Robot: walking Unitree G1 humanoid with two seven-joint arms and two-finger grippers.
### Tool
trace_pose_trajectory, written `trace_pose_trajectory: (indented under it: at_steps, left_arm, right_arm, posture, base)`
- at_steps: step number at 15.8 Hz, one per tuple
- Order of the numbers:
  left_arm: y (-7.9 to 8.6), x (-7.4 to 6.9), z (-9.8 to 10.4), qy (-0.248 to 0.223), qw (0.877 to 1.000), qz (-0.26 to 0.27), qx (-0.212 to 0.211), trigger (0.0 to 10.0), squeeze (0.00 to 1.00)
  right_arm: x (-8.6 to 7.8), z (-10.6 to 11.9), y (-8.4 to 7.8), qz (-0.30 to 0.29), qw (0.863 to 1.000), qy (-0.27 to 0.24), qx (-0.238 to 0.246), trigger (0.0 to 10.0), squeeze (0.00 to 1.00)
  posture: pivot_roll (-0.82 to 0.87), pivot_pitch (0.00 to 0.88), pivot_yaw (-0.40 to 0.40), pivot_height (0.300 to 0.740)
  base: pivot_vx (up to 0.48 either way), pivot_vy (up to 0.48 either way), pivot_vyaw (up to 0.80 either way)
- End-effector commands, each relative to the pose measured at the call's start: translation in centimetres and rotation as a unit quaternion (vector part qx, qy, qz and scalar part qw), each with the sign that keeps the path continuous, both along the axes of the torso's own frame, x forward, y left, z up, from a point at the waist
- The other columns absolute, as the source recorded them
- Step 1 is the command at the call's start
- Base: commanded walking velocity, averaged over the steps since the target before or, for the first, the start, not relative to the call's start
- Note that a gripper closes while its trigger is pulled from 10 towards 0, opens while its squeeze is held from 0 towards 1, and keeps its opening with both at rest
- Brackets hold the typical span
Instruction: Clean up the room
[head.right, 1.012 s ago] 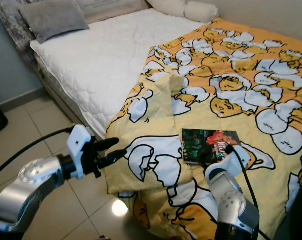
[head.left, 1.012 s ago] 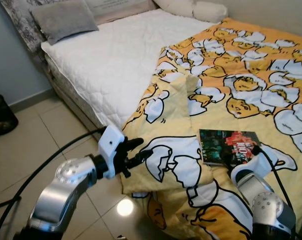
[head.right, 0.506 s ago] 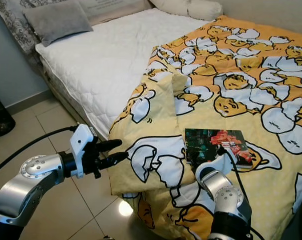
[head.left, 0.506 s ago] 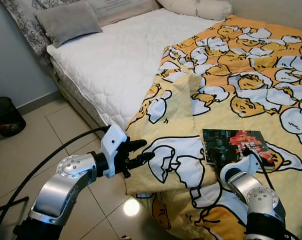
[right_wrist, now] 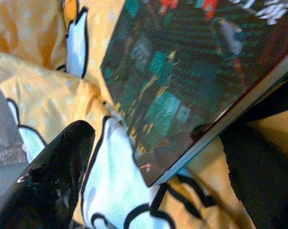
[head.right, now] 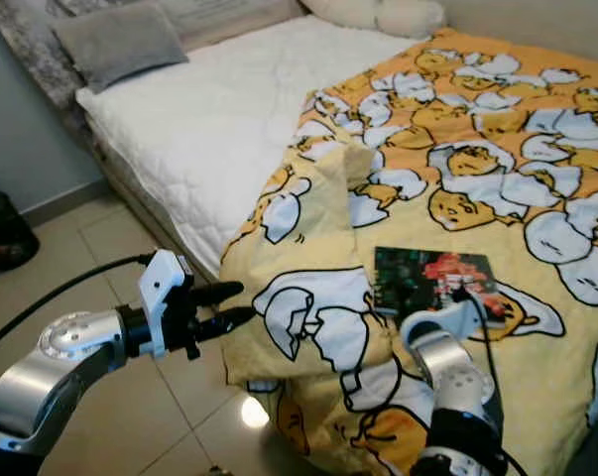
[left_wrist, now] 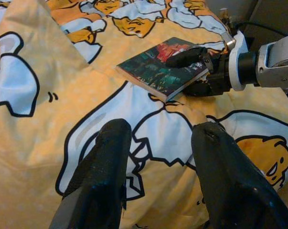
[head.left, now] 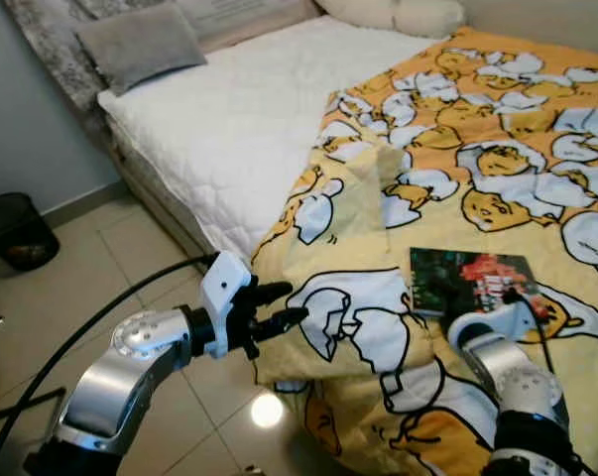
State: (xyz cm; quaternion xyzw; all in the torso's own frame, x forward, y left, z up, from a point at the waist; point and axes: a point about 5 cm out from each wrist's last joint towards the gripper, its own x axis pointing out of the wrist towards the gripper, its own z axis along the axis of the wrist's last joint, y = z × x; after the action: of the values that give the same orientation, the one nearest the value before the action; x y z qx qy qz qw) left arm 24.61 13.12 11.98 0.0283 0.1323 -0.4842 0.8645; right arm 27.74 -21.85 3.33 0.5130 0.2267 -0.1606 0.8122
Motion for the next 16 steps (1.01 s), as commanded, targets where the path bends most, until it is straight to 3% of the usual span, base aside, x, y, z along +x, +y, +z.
trace_pose_trajectory:
  at_steps: [1,4,7,9,11,15,16]
  left_arm:
    - [0.0,-0.2,0.0,-0.001,1.000,-0.006,0.009,10.0,0.00]
    - [0.1,-0.1,0.2,-0.002,1.000,-0.007,0.011,10.0,0.00]
    - [0.1,-0.2,0.2,-0.001,1.000,-0.007,0.012,10.0,0.00]
    - [0.1,-0.2,0.3,-0.002,1.000,-0.009,0.012,10.0,0.00]
    - [0.1,-0.1,0.4,-0.003,1.000,-0.008,0.012,10.0,0.00]
    - [-0.1,0.1,0.4,-0.004,1.000,-0.007,0.010,10.0,0.00]
    - [-0.1,0.1,0.4,-0.005,1.000,-0.007,0.010,10.0,0.00]
  right_arm:
    - [0.4,-0.2,0.1,-0.008,1.000,0.000,0.006,10.0,0.00]
    - [-0.3,-1.8,-0.5,-0.039,0.999,0.020,0.002,10.0,0.00]
    - [-0.1,-1.4,-1.1,-0.086,0.994,-0.041,0.049,10.0,0.00]
    - [0.5,-0.4,-1.3,-0.090,0.989,-0.104,0.060,10.0,0.00]
    - [1.1,0.3,-1.8,-0.107,0.983,-0.135,0.061,10.0,0.00]
    - [2.0,0.2,-1.4,-0.111,0.981,-0.149,0.064,10.0,0.00]
    - [2.1,-0.3,-1.0,-0.104,0.983,-0.138,0.060,6.4,0.00]
  posture:
    - [0.04,0.000,0.093,0.740]
    - [0.05,0.000,0.095,0.740]
    - [0.05,0.000,0.104,0.740]
    - [0.05,0.000,0.105,0.740]
    - [0.06,0.000,0.104,0.740]
    - [0.07,0.000,0.108,0.740]
    - [0.07,0.000,0.110,0.740]
  base:
    - [0.000,0.000,0.00]
    - [0.000,0.000,0.00]
    - [0.000,0.000,0.00]
    - [0.000,0.000,0.00]
    - [0.000,0.000,0.00]
    - [0.000,0.000,0.00]
    - [0.000,0.000,0.00]
